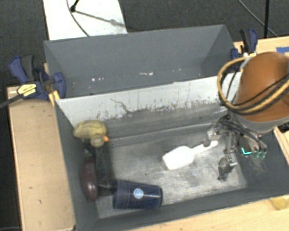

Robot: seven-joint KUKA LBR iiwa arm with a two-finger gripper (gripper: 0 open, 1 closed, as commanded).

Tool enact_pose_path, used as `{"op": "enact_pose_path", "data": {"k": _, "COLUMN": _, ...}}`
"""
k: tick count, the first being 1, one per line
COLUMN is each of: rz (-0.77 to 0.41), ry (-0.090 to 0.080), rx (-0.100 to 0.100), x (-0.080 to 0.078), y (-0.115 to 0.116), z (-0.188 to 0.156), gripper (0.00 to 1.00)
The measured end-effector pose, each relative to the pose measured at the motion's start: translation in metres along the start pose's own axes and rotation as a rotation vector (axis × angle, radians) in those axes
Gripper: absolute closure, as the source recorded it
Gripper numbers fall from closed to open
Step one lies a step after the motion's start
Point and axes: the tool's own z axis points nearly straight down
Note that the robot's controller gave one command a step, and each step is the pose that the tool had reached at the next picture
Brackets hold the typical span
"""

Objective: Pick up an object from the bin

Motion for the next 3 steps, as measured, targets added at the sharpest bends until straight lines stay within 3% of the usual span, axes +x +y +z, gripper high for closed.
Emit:
{"op": "enact_pose_path", "data": {"k": 1, "rz": -0.002, "ry": -0.008, "rx": 0.001, "x": -0.002, "y": 0.0, "z": -0.004, "gripper": 0.0}}
{"op": "enact_pose_path", "data": {"k": 2, "rz": -0.091, "ry": -0.012, "rx": 0.001, "x": -0.034, "y": 0.037, "z": 0.021, "gripper": 0.0}}
{"op": "enact_pose_path", "data": {"k": 3, "rz": -0.202, "ry": -0.011, "rx": 0.001, "x": -0.062, "y": 0.054, "z": 0.041, "gripper": 0.0}}
